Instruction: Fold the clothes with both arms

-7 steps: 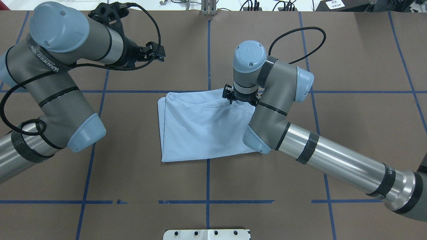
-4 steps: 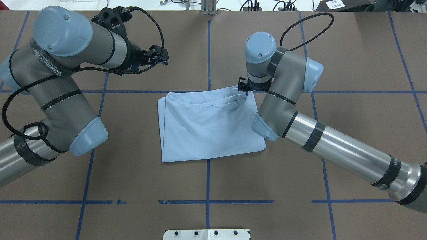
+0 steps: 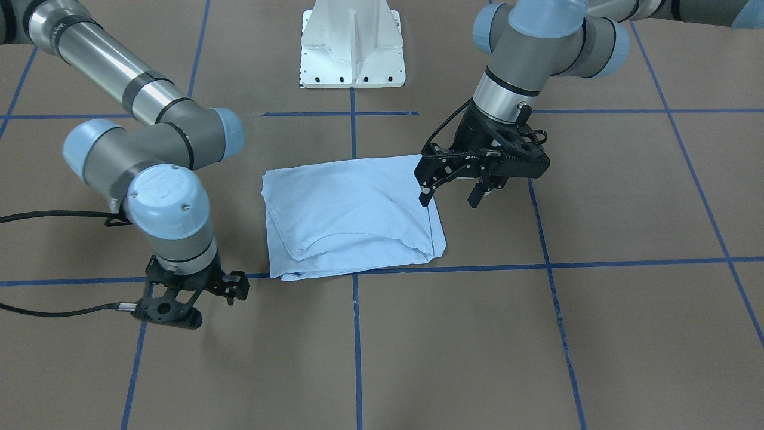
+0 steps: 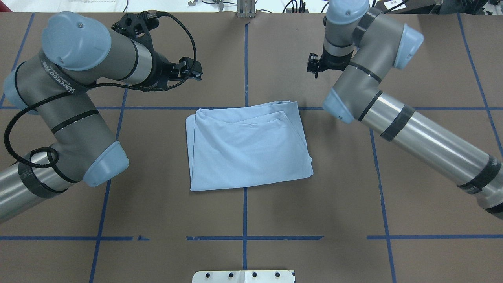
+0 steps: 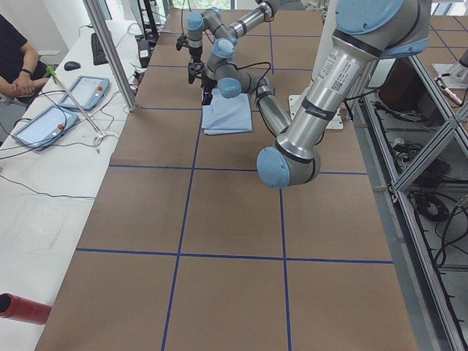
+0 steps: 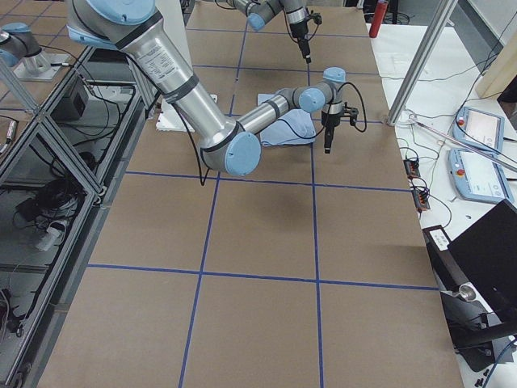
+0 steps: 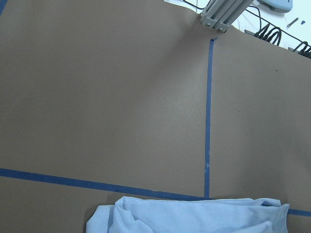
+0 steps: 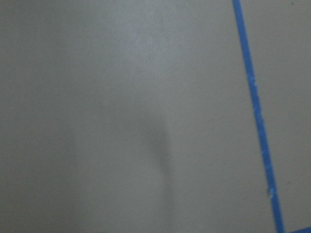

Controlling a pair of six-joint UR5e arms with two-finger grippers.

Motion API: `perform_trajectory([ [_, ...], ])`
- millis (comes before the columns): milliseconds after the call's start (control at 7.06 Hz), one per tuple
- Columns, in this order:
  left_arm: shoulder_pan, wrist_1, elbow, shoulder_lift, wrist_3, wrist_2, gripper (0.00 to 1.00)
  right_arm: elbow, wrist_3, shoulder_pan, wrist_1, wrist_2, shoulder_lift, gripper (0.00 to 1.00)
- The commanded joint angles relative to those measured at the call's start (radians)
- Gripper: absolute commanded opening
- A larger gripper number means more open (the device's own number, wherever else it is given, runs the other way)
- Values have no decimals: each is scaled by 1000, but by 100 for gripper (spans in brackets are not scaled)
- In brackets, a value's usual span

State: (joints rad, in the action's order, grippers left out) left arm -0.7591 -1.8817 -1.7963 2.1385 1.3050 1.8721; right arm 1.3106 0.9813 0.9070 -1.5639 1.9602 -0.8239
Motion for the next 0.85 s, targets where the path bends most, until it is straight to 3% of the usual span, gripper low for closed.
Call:
perform_trajectory([
  [0,-93,13,-2,-56,-221,86,100,51,-264,227,2,148,-102,100],
  [283,-292,30,3,-185,-570,182,100,49,-607,434,1,297,-237,100],
  [709,-530,238,12,-229,-1087,209,100,38,-1006,637,-8,393,-424,100],
])
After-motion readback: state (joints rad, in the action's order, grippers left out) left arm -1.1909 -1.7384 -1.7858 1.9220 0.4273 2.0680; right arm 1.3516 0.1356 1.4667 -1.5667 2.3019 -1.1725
